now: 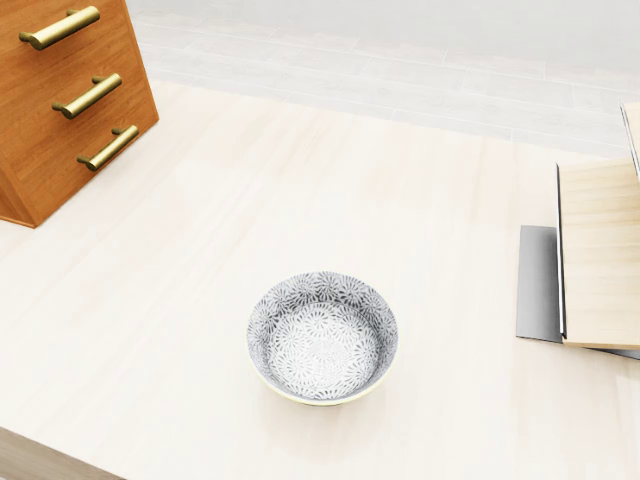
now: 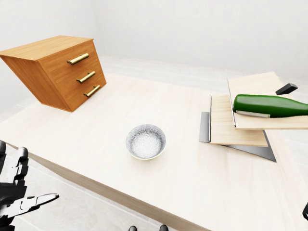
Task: Put the wine bottle on the wine rack.
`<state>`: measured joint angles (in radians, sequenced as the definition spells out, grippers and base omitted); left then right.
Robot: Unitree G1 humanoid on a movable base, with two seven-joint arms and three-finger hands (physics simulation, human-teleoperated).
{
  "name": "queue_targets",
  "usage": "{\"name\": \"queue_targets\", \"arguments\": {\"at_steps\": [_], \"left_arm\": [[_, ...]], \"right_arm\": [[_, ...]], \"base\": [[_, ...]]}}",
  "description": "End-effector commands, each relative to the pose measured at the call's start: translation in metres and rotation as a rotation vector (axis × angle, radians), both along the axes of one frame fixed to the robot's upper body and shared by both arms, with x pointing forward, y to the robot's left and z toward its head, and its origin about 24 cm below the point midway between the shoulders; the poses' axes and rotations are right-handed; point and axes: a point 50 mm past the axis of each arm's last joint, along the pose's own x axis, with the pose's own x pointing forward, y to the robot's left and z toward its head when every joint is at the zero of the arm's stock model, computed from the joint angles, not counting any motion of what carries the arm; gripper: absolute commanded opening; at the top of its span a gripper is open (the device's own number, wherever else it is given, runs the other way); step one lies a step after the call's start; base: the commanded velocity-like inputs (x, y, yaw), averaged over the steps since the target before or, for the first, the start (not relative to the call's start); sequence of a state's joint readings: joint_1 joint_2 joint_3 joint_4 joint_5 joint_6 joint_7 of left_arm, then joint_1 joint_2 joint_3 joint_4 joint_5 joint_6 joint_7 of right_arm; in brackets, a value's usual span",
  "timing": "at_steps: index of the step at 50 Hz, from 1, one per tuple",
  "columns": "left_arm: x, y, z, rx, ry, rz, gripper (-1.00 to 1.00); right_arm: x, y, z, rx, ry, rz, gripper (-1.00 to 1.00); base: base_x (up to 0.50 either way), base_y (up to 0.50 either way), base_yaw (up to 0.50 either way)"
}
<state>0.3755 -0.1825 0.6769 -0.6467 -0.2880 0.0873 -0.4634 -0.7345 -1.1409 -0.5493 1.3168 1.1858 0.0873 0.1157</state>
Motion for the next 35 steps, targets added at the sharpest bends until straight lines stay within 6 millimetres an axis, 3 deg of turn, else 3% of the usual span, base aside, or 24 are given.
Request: {"name": "queue_targets", "arguments": {"at_steps": [1,19,35], "left_arm": [[-0.002,-0.001,0.002,0.005,-0.007,0.001,1.00],[0.000,-0.002,0.001,0.003,-0.003,-0.004,1.00],[0.000,-0.006,0.006,0.013,-0.019,-0.017,1.00]], "right_arm": [[-0.018,-0.011,0.010,-0.017,-0.005,-0.052,1.00],[-0.036,-0.020,0.039,-0.080,-0.064,-0.090,1.00],[-0.033,-0.007,0.115,-0.246,-0.220,-0.063,1.00]], "base": [[0.00,0.00,0.00],[0.00,0.00,0.00],[0.00,0.00,0.00]]}}
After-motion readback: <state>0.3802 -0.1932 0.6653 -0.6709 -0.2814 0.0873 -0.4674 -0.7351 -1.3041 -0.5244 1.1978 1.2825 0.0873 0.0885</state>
